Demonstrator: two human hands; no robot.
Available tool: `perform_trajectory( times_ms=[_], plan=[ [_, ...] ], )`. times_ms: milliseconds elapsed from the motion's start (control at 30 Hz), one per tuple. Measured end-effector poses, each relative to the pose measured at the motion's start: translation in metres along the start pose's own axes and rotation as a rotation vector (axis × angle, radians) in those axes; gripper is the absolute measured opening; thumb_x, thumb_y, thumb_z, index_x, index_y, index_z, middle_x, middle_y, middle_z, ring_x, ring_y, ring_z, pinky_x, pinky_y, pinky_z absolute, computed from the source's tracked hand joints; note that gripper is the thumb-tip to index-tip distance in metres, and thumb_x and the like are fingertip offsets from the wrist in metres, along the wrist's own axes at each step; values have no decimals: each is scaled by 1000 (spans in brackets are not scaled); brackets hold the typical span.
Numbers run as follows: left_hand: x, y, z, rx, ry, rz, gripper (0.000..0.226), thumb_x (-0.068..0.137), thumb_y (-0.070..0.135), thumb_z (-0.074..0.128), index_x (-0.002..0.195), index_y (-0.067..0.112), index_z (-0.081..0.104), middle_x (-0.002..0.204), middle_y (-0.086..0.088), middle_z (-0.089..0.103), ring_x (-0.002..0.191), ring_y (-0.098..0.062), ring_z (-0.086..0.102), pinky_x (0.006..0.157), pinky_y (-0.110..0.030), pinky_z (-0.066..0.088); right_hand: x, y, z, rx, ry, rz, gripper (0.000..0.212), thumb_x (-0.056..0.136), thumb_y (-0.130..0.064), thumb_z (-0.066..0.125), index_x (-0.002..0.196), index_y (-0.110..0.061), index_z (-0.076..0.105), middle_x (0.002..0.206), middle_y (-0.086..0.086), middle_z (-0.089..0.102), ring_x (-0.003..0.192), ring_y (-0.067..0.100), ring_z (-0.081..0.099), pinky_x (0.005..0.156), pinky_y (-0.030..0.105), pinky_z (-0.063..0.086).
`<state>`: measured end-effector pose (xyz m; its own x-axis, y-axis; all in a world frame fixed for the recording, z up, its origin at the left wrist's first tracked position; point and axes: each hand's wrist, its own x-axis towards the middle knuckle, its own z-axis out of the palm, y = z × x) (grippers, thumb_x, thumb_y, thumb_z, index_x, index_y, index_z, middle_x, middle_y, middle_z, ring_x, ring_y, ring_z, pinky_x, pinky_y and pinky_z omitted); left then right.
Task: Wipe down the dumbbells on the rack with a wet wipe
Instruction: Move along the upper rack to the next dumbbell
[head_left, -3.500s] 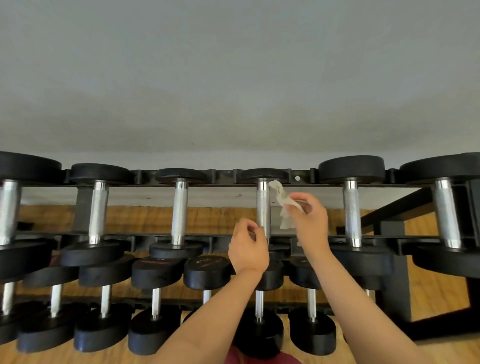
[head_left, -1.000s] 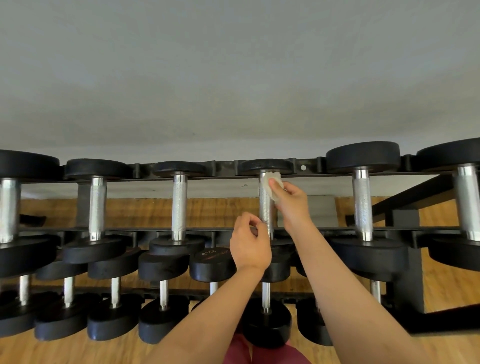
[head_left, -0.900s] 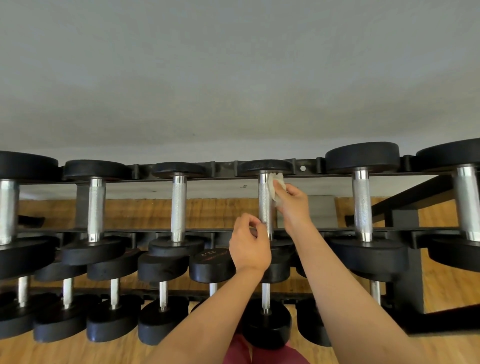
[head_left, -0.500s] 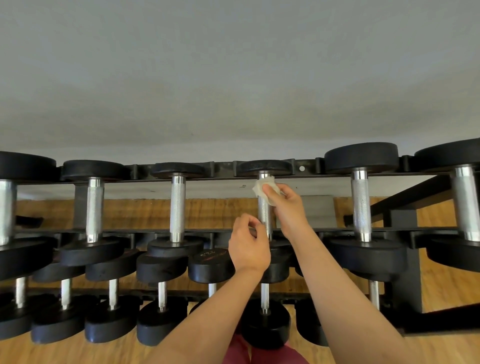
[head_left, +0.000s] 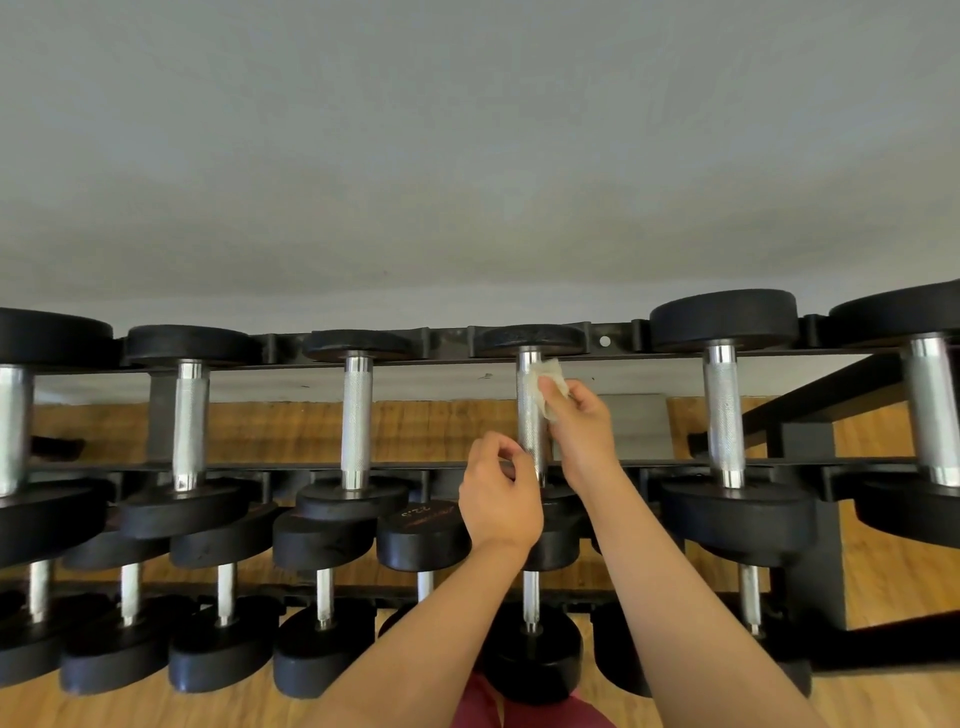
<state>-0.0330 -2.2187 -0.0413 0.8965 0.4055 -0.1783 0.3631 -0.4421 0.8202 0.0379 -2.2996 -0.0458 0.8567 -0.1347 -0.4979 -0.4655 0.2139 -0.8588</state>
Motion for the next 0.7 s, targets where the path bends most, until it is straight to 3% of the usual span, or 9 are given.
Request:
perform_trajectory(
  times_ms=[100,267,433,567,700],
  plan=[
    [1,0,0,-6,-2,-1,17,93,19,50,78,25,51,81,6,57,71,-2,54,60,-14,39,-4,5,-6,-56,-108,-17,21,89,-26,68,106,-14,64,106,7,68,98,21,64,83,30,53],
    [1,-1,1,-11,2,1,14,93,20,50,79,24,52,81,6,58,70,-3,56,60,-15,40,-1,5,-5,-79,19,-26,21,95,-26,61,87,-8,66,87,12,63,82,21,59,79,35,51],
    [1,-2,0,-8,1,3,15,93,19,51,79,23,53,81,6,58,71,-2,55,59,-12,39,-3,5,-10,-54,-63,1,14,94,-22,62,96,-9,66,93,7,68,85,16,63,74,26,54],
    [1,-1,1,-6,5,8,16,93,19,51,78,24,52,80,6,58,70,-2,55,58,-12,38,-2,5,-12,-23,-33,6,16,95,-21,60,96,-6,66,93,9,68,85,17,64,78,30,55],
    [1,-1,1,6,11,14,16,93,19,50,78,23,52,79,5,57,68,-3,54,57,-11,37,-4,3,-9,-61,-74,-18,14,93,-21,64,97,-8,66,89,2,69,80,10,65,66,18,54]
  ],
)
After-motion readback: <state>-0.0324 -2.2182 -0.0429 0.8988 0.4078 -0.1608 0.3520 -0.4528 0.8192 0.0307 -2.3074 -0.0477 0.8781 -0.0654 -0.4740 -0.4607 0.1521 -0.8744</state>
